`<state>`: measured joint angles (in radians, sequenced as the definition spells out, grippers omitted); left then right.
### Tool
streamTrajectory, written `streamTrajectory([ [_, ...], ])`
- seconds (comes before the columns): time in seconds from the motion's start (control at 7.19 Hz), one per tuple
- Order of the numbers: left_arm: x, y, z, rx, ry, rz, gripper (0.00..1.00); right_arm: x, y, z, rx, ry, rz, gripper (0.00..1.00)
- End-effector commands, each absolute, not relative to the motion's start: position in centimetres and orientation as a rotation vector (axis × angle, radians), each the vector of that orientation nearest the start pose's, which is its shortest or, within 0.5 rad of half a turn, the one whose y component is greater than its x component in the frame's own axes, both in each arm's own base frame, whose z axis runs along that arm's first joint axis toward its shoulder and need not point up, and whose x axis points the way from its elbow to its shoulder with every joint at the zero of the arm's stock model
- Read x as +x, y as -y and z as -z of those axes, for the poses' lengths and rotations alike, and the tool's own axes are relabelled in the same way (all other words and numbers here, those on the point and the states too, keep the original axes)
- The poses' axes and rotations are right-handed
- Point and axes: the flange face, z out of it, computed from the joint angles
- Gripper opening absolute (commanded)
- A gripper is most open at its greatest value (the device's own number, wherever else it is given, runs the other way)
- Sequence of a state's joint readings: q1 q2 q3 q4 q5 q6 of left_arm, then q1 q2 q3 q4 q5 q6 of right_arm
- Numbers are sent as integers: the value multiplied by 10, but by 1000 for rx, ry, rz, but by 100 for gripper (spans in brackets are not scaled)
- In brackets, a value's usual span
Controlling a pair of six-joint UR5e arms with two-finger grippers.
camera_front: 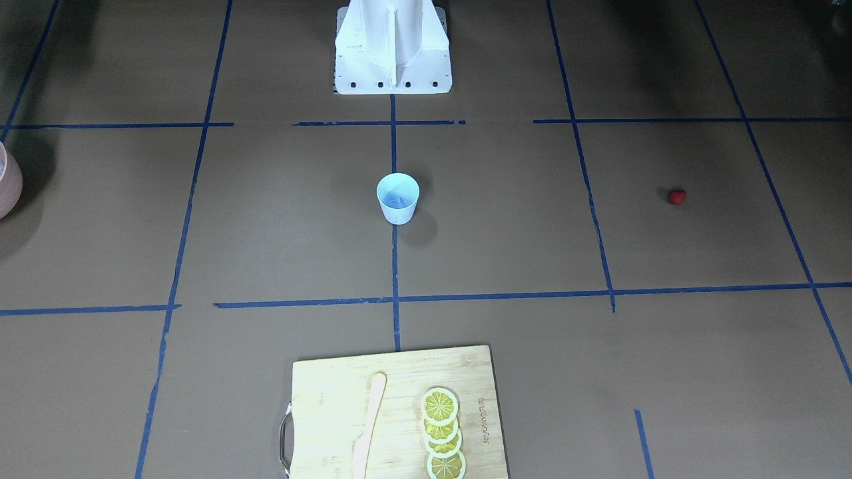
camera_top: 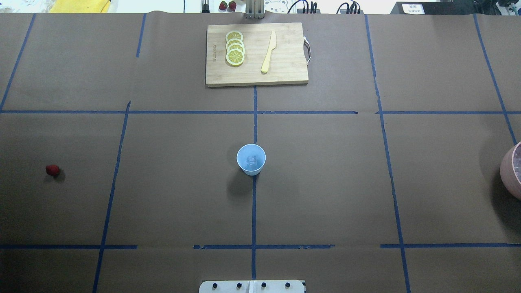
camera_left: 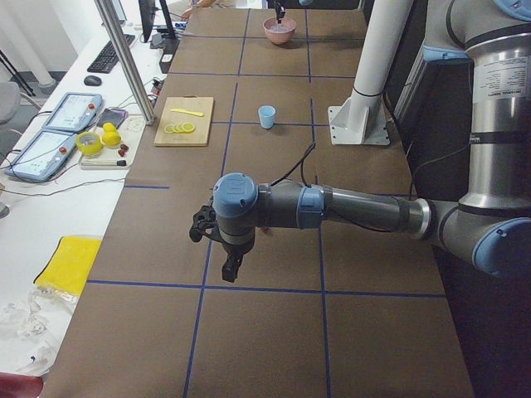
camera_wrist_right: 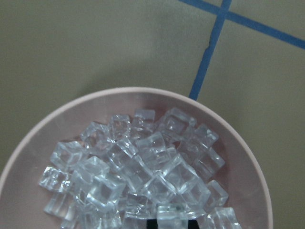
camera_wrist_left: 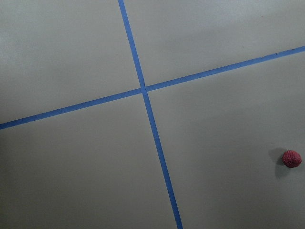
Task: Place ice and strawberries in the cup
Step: 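Grasp a third ice cube from the pink bowl with the right gripper, then carry the ice cube with the right gripper over the cup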
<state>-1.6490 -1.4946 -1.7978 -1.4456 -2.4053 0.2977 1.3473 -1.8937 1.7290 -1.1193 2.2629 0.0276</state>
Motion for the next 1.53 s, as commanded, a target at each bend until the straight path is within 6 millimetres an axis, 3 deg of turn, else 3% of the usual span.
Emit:
streamTrajectory([
  [0.0, -95, 450, -591, 180, -817, -217, 100, -5, 385, -629, 264, 758, 262, 5],
  [0.14, -95, 450, -592, 179, -816, -217, 100, -10, 403, -606, 282, 776, 209, 4],
  [0.42, -95, 450, -592, 179, -816, -217, 100, -55, 437, -554, 297, 826, 186, 3],
  [0.56, -95, 450, -592, 179, -816, -217, 100, -103, 455, -521, 265, 869, 147, 3],
  [0.83, -95, 450, -592, 179, -816, -217, 100, -208, 471, -461, 227, 907, 95, 3],
  [1.11, -95, 450, -592, 179, -816, -217, 100, -298, 466, -401, 191, 946, 42, 2],
  [1.25, -95, 450, -592, 179, -816, -217, 100, -353, 468, -344, 159, 922, -6, 2],
  [1.39, -95, 450, -592, 179, -816, -217, 100, -410, 457, -287, 143, 879, -33, 3],
])
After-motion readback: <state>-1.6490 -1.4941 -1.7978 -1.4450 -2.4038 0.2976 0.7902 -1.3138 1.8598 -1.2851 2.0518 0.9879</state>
